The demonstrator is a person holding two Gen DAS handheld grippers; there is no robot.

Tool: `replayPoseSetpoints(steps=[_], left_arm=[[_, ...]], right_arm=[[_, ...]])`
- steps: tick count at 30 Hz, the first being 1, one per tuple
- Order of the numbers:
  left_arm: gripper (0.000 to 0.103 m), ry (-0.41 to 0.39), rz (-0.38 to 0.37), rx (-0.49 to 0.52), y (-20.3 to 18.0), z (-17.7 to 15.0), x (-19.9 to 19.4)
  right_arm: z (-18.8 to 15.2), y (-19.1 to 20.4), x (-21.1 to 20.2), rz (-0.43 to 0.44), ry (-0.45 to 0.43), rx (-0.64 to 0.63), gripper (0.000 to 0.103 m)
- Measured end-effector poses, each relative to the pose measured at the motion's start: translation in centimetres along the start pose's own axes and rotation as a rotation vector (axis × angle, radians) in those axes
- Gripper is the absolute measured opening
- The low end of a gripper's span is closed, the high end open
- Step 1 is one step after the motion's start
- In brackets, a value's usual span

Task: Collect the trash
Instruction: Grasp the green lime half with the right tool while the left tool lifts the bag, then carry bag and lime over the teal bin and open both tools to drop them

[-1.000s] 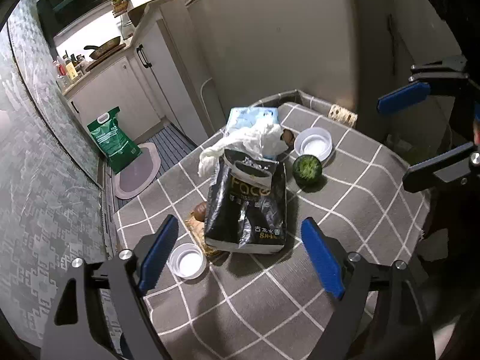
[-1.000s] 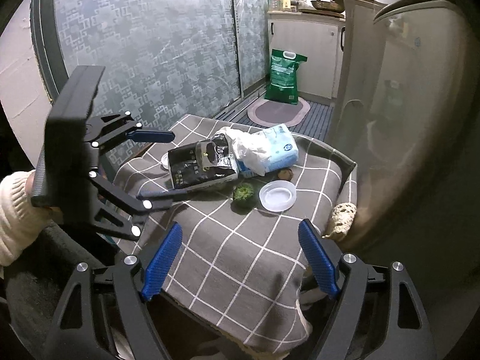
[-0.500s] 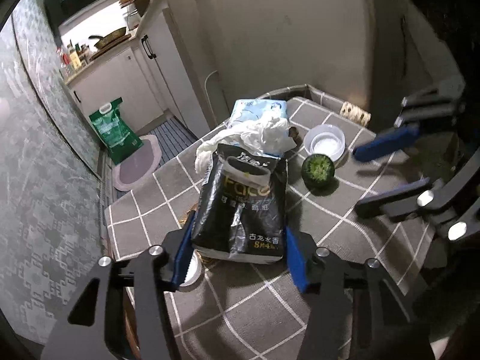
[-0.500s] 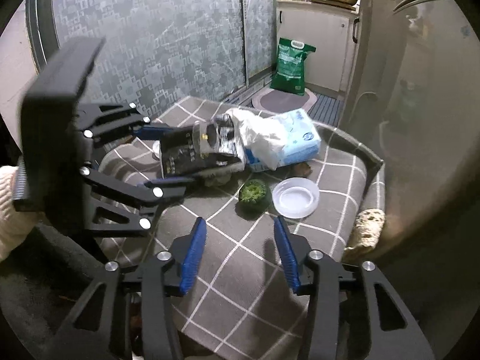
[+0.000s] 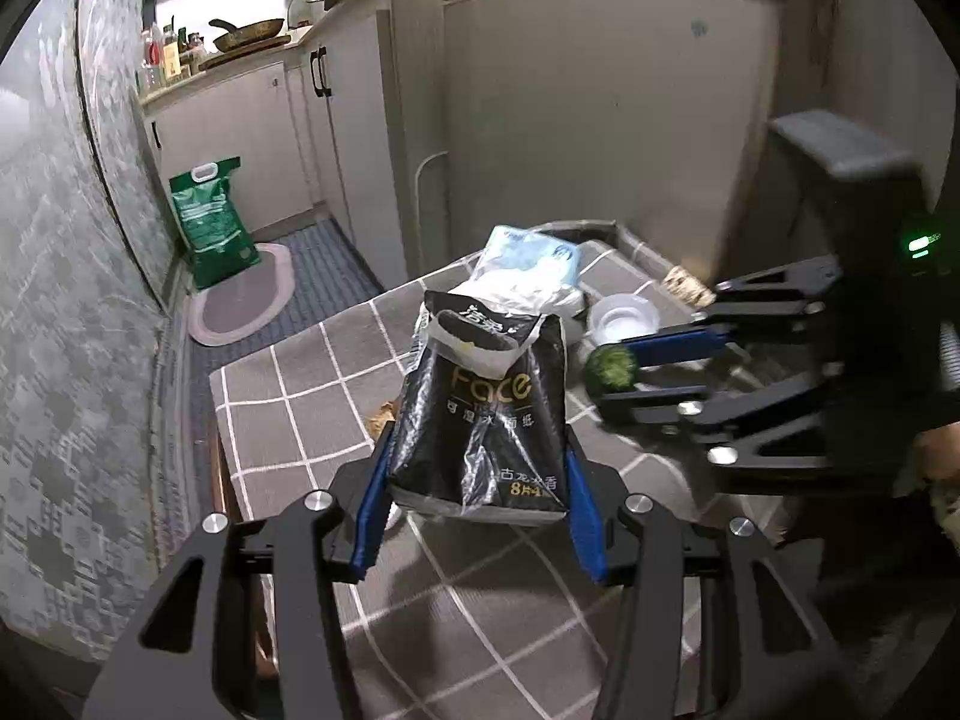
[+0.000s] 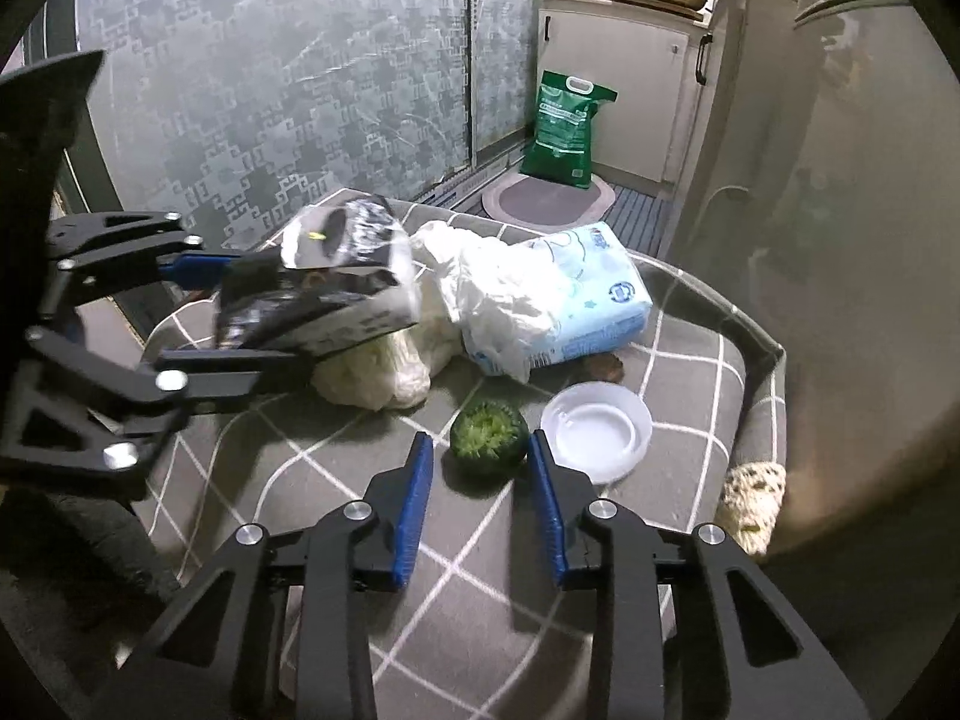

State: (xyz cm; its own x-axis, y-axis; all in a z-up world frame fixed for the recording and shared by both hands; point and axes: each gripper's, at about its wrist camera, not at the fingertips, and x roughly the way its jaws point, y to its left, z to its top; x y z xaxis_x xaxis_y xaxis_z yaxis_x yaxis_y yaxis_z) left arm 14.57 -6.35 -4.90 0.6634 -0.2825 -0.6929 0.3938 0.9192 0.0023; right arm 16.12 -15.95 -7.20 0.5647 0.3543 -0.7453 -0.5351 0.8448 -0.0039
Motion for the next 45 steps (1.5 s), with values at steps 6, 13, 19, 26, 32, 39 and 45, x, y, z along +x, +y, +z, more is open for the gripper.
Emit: replayPoseSetpoints(steps=[6, 13, 19, 26, 32, 39, 45], left_arm=[[0.053, -0.002, -0.072, -0.053, 0.3, -0.3, -0.9], [0.053, -0.080, -0.067, -0.094, 1.3, -0.5, -3.9], [0.053, -0.133, -0.019, -0.156, 3.3, -1.5, -6.8], [0.053, -0.117, 0.077, -0.236, 6.3, -3.7, -8.7], [0.053, -0.080, 0.119, -0.265, 8.5, -5.7, -9.6], [0.054, -0.019, 0.172, -0.282, 10.7, -8.9, -10.1], [0.057, 0.037, 0.197, -0.307, 12.5, -10.9, -10.1]], right_arm=[[0.7, 0.4, -0.1, -0.039, -0.006, -0.009, 0.023], [1.3, 0.9, -2.6, -0.038, -0.047, 0.008, 0.023], [1.9, 1.5, -4.7, 0.022, -0.106, 0.048, 0.023], [4.2, 5.6, -4.1, 0.111, -0.124, 0.016, 0.023], [5.5, 8.9, -3.9, 0.166, -0.126, -0.034, 0.023], [7.3, 12.7, -3.3, 0.230, -0.131, -0.078, 0.023], [8.7, 16.0, -2.2, 0.280, -0.121, -0.108, 0.023]])
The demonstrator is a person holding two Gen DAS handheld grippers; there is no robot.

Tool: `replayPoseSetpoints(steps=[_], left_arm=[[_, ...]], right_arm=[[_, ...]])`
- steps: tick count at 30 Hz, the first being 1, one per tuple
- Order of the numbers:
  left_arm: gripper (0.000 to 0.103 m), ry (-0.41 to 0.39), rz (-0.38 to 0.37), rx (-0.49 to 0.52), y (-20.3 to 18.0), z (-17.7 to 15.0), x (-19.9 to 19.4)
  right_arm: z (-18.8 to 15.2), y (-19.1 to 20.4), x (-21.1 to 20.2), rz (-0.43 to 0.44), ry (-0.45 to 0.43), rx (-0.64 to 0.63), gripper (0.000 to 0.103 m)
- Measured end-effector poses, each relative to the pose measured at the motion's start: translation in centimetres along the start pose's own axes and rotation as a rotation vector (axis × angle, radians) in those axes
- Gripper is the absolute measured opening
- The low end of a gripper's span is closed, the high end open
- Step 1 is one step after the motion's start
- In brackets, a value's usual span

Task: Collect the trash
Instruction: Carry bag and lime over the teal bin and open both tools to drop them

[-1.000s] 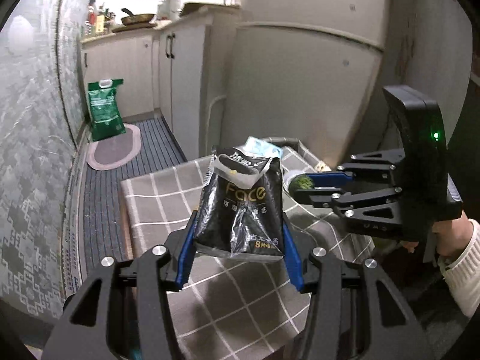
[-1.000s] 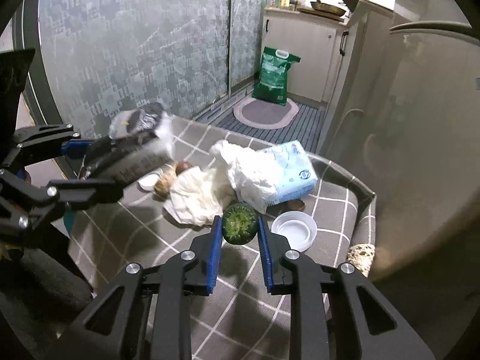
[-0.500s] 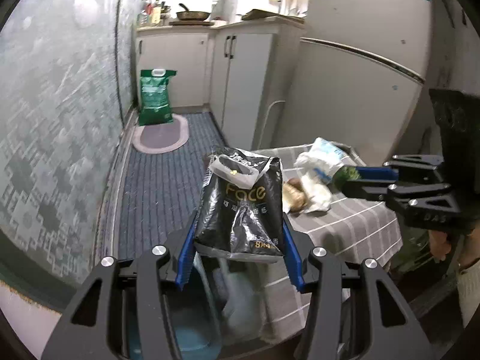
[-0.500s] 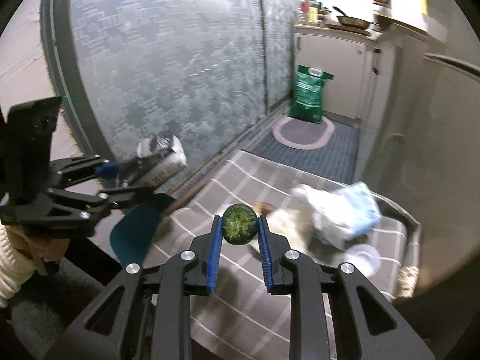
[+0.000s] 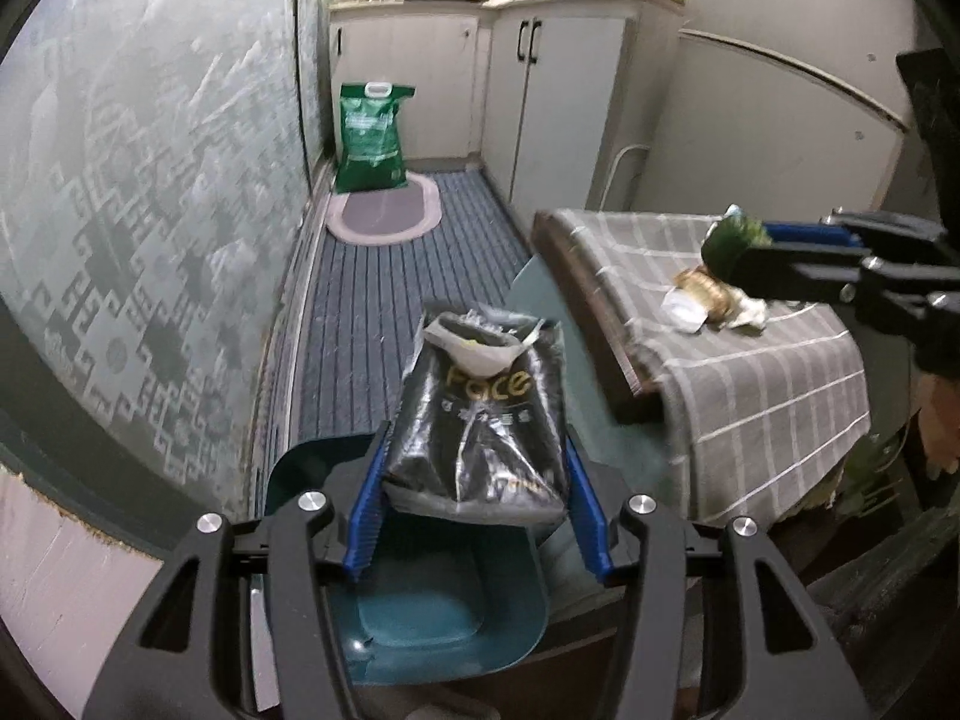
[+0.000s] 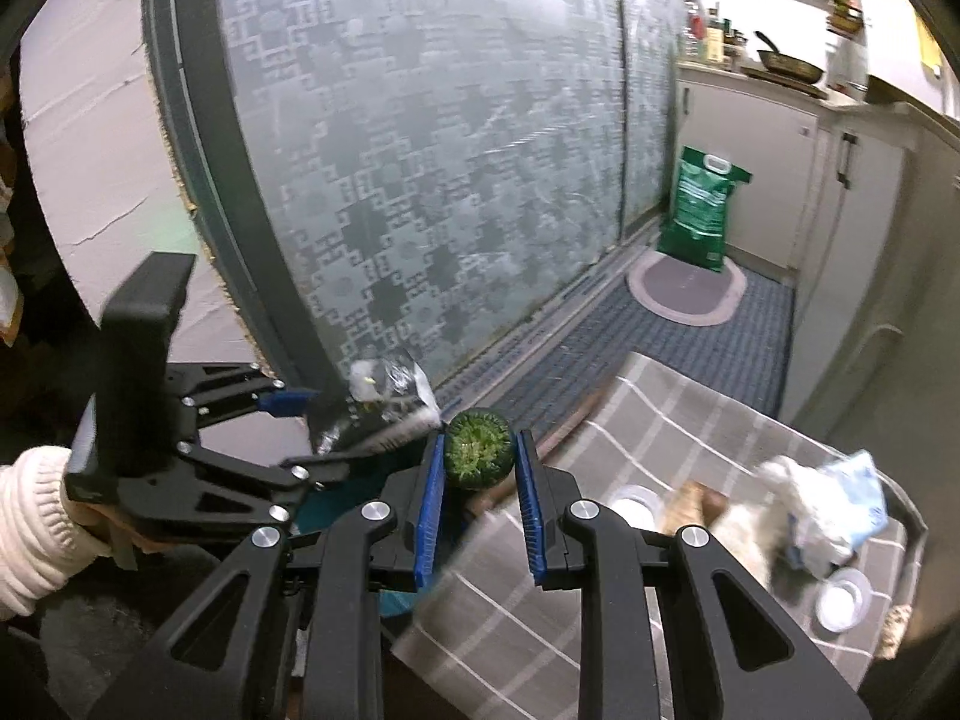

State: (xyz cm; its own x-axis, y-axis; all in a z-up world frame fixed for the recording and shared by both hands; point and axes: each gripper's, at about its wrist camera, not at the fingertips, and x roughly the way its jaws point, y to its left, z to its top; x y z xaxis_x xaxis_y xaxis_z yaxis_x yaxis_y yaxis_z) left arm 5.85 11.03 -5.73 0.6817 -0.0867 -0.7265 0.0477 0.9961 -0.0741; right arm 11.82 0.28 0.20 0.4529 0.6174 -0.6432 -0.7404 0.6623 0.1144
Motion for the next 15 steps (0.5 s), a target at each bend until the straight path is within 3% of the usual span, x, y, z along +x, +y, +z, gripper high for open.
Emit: replayPoseSetpoints(steps=[2, 8, 15], left_arm=[[0.065, 0.022, 0.012, -0.004, 0.9, -0.6, 0.6], [0.066, 0.043, 0.054, -0.012, 2.9, -2.0, 0.5], [0.051, -0.018, 0.064, -0.060, 4.7, -2.3, -2.3]], right_arm=[[0.5, 1.0, 0.9, 0.023, 0.007, -0.005, 0.023], [1.0, 2.9, 3.4, 0.038, 0.054, -0.024, 0.023], [1.1, 4.8, 6.9, 0.031, 0.127, -0.048, 0.023]])
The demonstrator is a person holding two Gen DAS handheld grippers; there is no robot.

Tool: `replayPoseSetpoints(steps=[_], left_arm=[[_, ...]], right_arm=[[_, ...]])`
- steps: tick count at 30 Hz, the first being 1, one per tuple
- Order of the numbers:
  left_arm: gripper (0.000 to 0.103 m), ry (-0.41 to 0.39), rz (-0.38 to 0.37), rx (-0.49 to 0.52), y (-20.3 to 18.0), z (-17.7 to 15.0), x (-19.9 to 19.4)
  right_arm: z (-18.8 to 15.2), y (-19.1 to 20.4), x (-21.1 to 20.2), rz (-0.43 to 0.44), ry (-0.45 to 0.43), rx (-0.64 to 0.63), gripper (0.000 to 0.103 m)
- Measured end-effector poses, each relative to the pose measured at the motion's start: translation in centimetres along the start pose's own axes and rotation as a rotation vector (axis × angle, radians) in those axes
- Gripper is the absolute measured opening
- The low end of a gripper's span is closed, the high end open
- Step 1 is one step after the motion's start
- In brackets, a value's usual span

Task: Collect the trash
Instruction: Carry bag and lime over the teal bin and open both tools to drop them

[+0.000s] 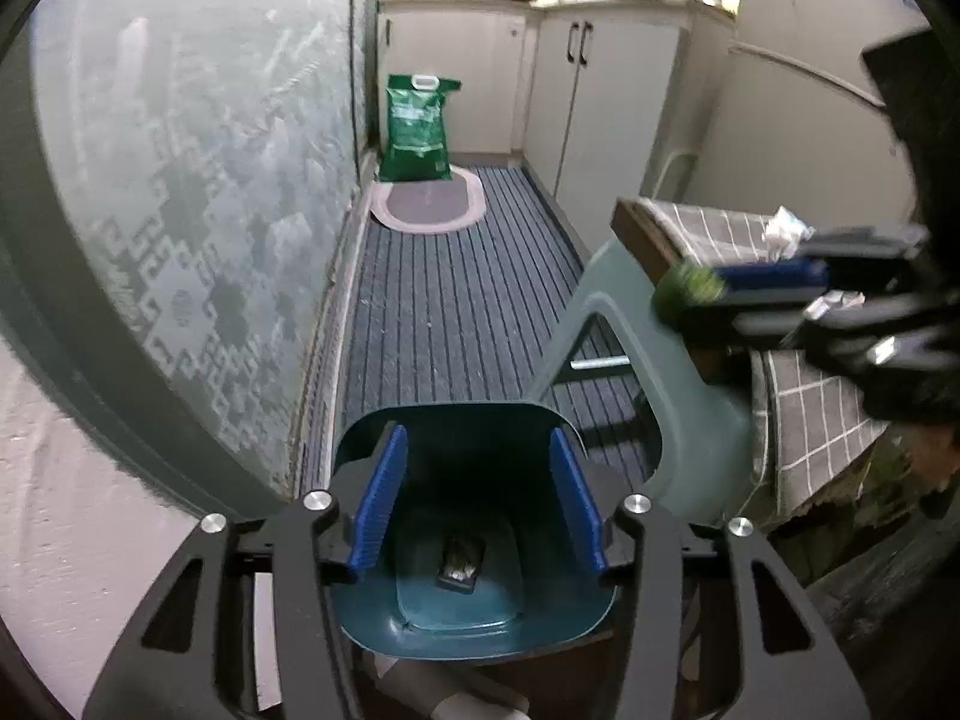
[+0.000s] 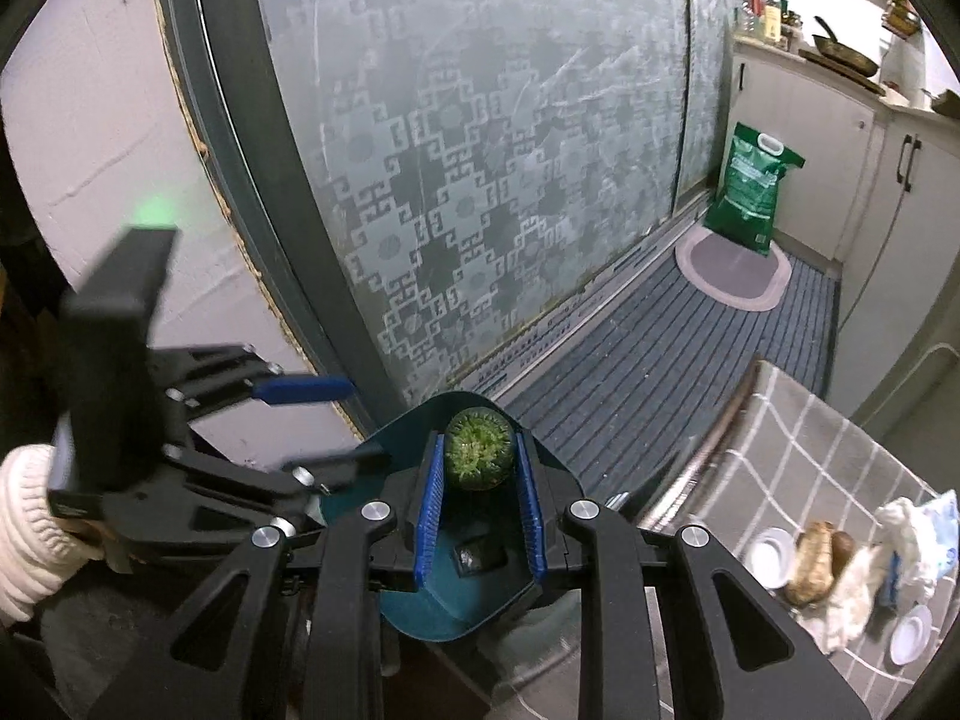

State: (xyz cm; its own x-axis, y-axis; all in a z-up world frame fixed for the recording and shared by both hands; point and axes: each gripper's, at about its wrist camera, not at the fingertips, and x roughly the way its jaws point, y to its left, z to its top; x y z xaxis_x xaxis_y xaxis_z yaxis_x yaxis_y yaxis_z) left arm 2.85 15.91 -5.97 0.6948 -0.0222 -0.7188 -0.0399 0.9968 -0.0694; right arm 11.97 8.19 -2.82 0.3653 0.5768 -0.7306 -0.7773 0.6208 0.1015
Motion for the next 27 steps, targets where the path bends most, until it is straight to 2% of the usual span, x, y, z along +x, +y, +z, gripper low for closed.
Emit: replayPoseSetpoints(steps=[3, 11, 12, 14, 15, 19, 27], left_arm=[[0.045, -0.030, 0.003, -0.026, 0.8, 0.1, -1.2], [0.042, -0.121, -0.014, -0.077, 2.3, 0.7, -4.4], [0.042, -0.129, -0.015, -0.081, 2.4, 0.7, -4.8], [0.042, -0.138, -0.015, -0.088, 2.5, 0.8, -5.2], [0.042, -0.141, -0.013, -0.091, 2.6, 0.7, -5.3], [0.041, -0.149, -0.010, -0.101, 3.1, 0.6, -5.8], [0.041, -0.191, -0.024, -0.115, 2.8, 1.2, -7.1]], right_arm=[[0.3, 0.6, 1.6, -0.011, 0.031, -0.009, 0.023], [0.5, 1.4, 6.3, -0.041, 0.141, -0.014, 0.024], [0.5, 1.4, 6.8, -0.034, 0.164, -0.012, 0.026], [0.4, 1.5, 7.6, -0.042, 0.185, 0.003, 0.049], [0.4, 1.7, 7.9, -0.043, 0.191, 0.000, 0.050], [0.8, 1.9, 7.7, -0.012, 0.181, 0.016, 0.050], [0.6, 1.9, 7.4, -0.006, 0.177, 0.025, 0.050]])
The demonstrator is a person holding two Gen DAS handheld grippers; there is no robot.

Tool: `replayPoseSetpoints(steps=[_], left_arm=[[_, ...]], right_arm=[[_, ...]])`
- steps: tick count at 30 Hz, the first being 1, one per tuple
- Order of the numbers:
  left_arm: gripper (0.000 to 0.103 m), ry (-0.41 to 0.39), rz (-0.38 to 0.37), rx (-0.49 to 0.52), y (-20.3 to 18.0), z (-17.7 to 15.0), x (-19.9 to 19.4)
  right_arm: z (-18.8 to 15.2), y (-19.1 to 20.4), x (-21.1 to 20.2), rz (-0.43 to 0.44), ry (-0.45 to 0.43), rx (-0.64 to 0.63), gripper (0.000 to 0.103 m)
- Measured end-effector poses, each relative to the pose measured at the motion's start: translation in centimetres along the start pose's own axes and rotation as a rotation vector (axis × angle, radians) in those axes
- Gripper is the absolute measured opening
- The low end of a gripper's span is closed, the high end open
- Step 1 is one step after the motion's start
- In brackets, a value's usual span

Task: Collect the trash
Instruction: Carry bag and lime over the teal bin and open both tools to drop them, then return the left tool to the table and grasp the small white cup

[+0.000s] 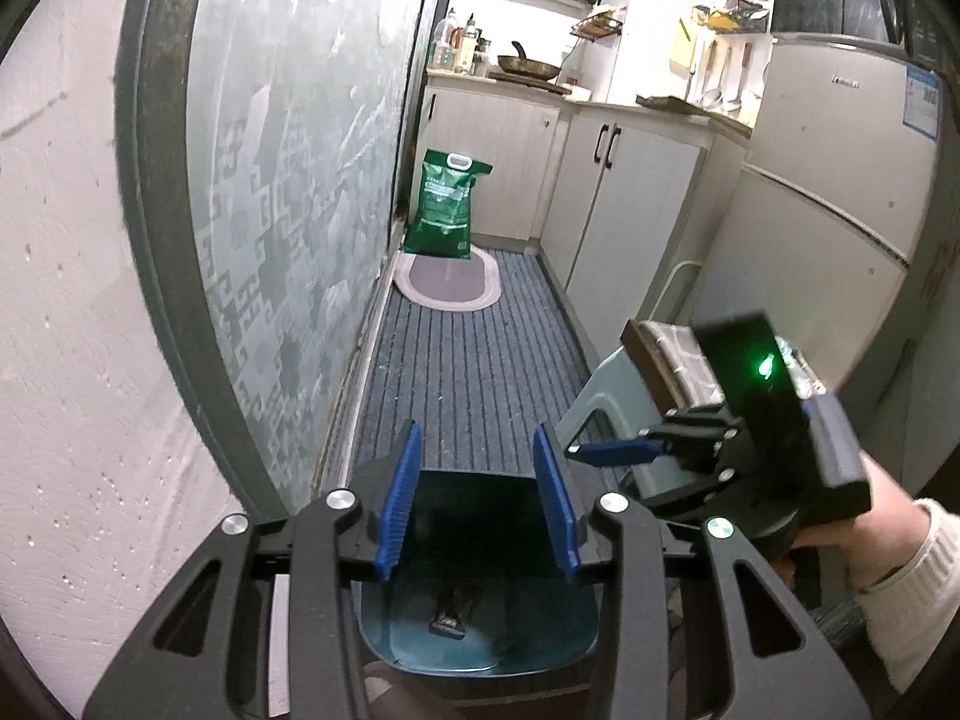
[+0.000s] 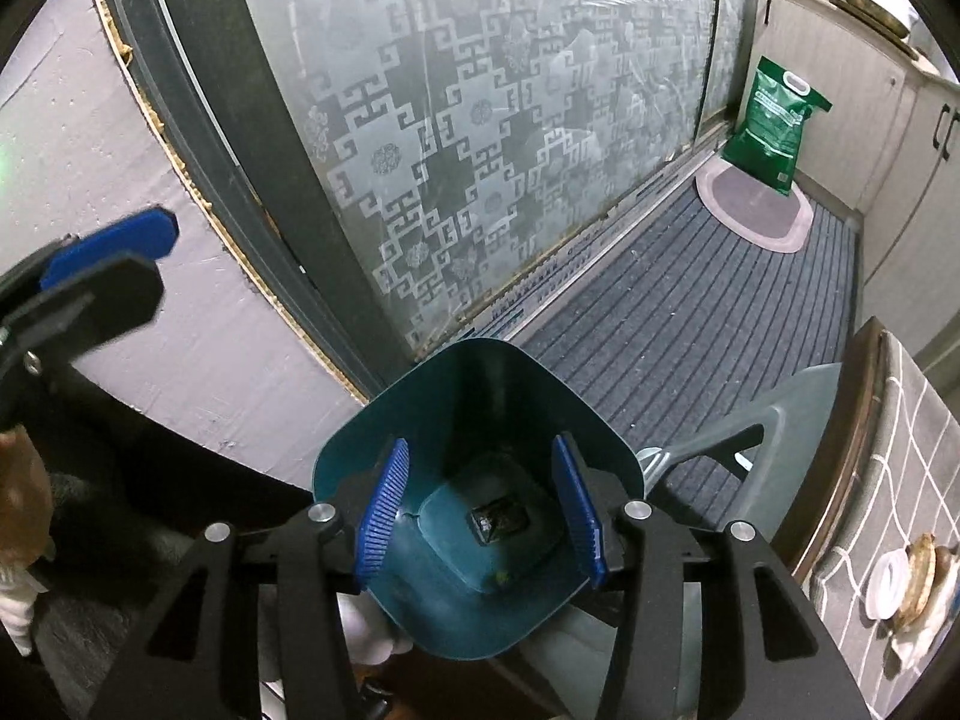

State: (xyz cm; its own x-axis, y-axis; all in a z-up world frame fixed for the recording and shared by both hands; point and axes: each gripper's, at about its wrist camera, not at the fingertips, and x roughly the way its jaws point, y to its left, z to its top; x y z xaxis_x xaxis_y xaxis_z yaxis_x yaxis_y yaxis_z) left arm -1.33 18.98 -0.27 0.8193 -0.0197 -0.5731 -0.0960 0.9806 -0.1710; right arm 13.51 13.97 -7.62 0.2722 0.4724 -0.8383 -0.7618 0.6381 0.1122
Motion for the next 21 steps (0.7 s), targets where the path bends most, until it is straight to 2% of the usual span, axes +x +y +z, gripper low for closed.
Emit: replayPoseSetpoints(steps=[15, 21], left_arm=[[0.041, -0.028, -0.050, 0.053, -4.5, 1.9, 1.3], [0.043, -0.018, -0.083, 0.112, -7.8, 2.3, 2.8]], right_arm=[[-1.6, -3.4, -6.2, -0.031, -0.138, 0.047, 0.050], [-3.3, -6.0, -8.4, -0.068, -0.161, 0.076, 0.042]])
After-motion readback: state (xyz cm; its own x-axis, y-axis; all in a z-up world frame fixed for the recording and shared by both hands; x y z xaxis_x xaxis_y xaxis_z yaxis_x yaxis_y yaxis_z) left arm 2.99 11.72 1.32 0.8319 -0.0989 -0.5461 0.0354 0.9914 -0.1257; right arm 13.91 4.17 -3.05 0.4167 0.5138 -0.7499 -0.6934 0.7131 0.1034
